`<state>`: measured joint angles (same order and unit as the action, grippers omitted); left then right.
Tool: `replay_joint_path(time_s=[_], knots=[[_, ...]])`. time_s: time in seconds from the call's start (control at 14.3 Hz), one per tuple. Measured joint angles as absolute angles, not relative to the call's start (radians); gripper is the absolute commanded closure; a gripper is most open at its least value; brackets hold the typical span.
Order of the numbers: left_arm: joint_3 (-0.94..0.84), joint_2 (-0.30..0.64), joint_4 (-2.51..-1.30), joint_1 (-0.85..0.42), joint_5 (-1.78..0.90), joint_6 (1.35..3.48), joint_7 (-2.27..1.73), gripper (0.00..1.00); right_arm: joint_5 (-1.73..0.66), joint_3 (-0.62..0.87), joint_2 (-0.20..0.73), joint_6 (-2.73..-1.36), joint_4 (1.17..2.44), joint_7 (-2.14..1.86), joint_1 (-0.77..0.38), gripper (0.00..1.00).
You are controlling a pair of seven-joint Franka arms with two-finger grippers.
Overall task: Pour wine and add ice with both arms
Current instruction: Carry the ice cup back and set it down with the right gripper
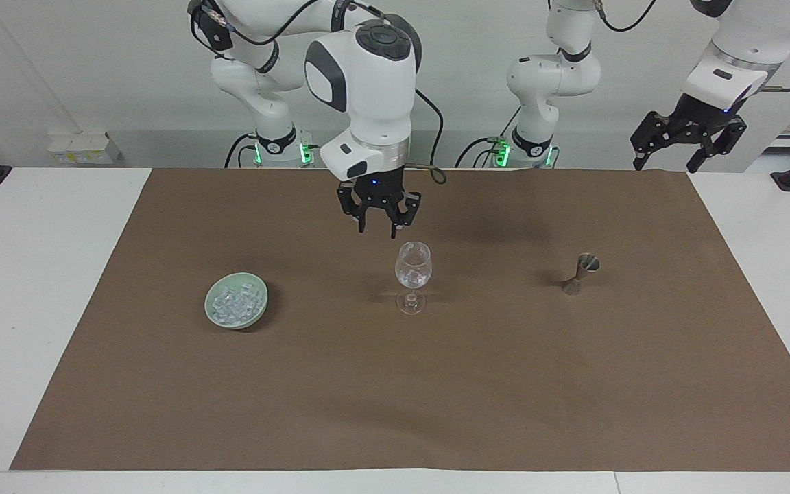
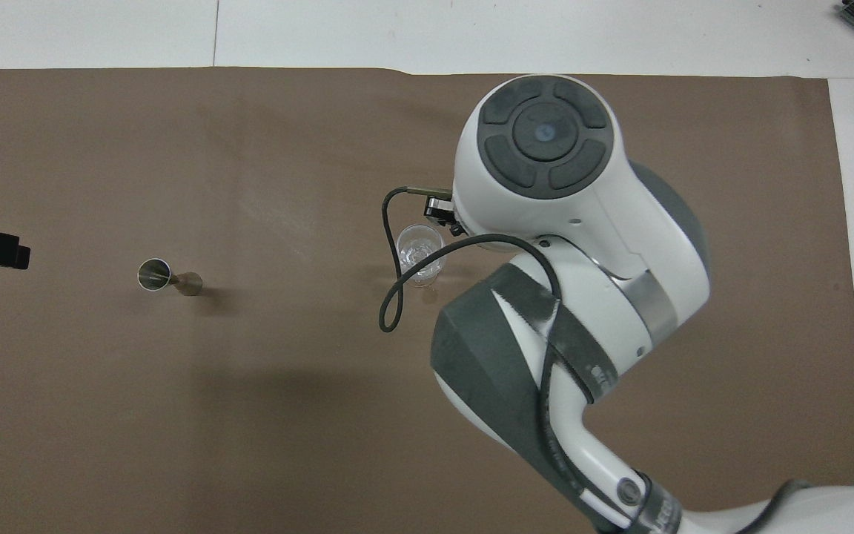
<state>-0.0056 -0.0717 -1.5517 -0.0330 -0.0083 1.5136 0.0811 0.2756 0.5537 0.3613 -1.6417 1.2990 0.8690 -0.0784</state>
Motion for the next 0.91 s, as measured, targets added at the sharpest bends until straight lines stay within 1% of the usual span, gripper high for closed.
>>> replay_joint_path(time_s=[0.21, 0.56, 0.7, 0.91], knots=[[-0.006, -0.072, -1.552, -0.033, -0.008, 1.514, 0.081, 0.0, 0.166, 0.42, 0.248, -1.624, 1.361, 0.779, -0.076, 0.0], [-0.006, -0.072, -1.552, -0.033, -0.008, 1.514, 0.081, 0.0, 0.062, 0.196, 0.021, -1.603, 1.547, 0.537, -0.074, 0.0], [-0.005, -0.072, -1.552, -0.033, -0.008, 1.514, 0.081, 0.0, 0.059, 0.147, -0.026, -1.571, 1.579, 0.479, -0.074, 0.0], [-0.005, -0.072, -1.552, -0.033, -0.008, 1.514, 0.081, 0.0, 0.049, 0.081, -0.058, -1.542, 1.588, 0.405, -0.075, 0.0]])
